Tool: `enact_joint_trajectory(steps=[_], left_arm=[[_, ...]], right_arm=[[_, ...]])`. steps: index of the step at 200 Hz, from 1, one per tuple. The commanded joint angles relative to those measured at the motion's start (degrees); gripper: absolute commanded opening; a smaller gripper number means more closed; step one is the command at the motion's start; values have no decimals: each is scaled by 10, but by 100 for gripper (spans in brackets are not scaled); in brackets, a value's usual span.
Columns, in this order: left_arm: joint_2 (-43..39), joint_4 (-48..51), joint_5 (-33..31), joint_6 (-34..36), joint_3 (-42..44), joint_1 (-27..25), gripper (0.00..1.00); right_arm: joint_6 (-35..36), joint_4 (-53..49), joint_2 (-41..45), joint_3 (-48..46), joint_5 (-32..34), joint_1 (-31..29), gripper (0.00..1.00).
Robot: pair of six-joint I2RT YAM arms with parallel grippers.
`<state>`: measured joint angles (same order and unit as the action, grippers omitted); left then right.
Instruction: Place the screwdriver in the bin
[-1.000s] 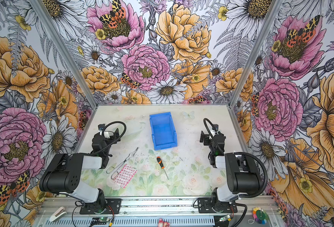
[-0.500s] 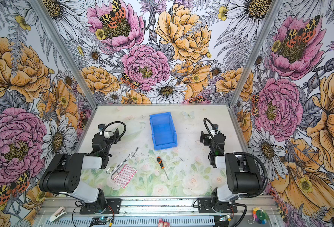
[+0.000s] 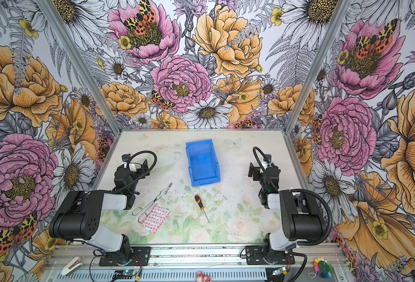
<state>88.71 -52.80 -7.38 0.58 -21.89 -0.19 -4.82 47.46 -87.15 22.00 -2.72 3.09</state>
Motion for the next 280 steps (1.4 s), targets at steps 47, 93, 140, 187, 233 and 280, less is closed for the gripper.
enact_joint_trajectory(steps=[47,93,140,187,233,280], left_arm=[[1,-5,12,1,0,2,99],[1,-5,11,1,1,2,99],[-28,37,21,4,-9,2,99],[-75,230,0,6,-83,1,99],[-136,335,-75,6,-116,-46,99],[-169,555,-86,-96,-225,-114,99]], right_arm=[[6,14,-10,10,-5,2,99],[6,15,-7,7,-6,2,100],[-1,-45,39,19,45,-8,100],[-43,-253,156,67,117,-37,99],[-172,-548,205,173,197,-83,99],[-197,-627,232,206,233,-186,100]])
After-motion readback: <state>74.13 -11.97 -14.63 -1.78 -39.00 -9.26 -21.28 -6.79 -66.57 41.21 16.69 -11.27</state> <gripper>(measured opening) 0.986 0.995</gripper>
